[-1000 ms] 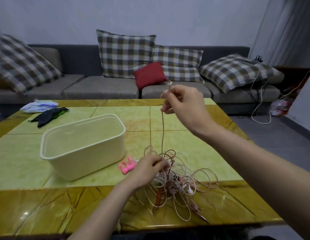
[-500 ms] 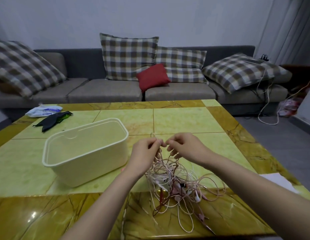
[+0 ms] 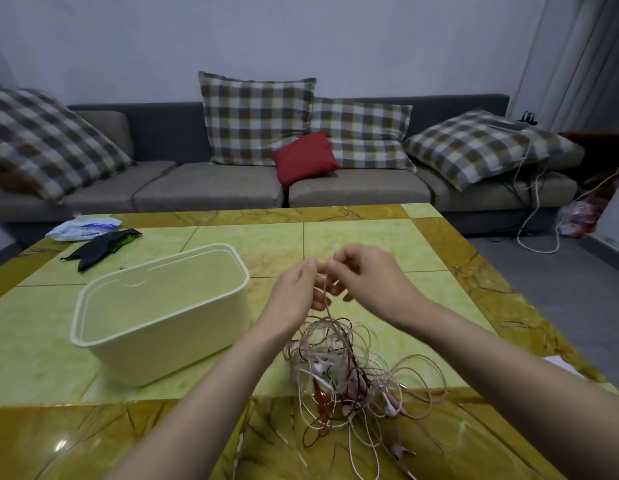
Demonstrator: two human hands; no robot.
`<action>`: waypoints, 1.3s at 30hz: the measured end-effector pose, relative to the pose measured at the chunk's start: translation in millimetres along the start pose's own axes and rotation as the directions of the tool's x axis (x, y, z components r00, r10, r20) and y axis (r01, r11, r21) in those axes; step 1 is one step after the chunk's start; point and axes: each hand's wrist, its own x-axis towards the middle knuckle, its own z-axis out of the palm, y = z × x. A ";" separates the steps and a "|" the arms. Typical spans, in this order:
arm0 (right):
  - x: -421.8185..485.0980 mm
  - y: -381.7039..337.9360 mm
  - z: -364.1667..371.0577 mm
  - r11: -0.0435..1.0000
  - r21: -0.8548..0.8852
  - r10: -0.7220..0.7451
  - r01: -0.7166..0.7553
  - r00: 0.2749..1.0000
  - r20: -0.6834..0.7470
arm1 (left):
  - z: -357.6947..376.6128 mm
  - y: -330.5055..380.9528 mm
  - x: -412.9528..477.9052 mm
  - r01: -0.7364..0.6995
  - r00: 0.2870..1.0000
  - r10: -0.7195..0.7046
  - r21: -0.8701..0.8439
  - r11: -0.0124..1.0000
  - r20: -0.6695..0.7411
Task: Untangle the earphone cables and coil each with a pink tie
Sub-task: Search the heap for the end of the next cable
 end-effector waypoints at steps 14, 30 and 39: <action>8.2 -25.3 -63.1 0.940 0.342 0.137 -0.024 0.940 -0.312 | 4.7 -62.7 -34.9 -0.006 0.946 -0.093 0.304 0.953 0.310; -42.6 -6.8 -12.8 0.943 -0.331 -0.058 0.026 0.994 -0.089 | -7.0 11.5 -21.3 -0.326 0.933 0.128 0.642 0.694 0.335; -46.6 -9.4 -13.3 0.942 -0.333 0.012 0.042 0.987 0.159 | -16.4 -7.8 -30.6 -0.238 0.935 0.074 0.463 0.854 0.346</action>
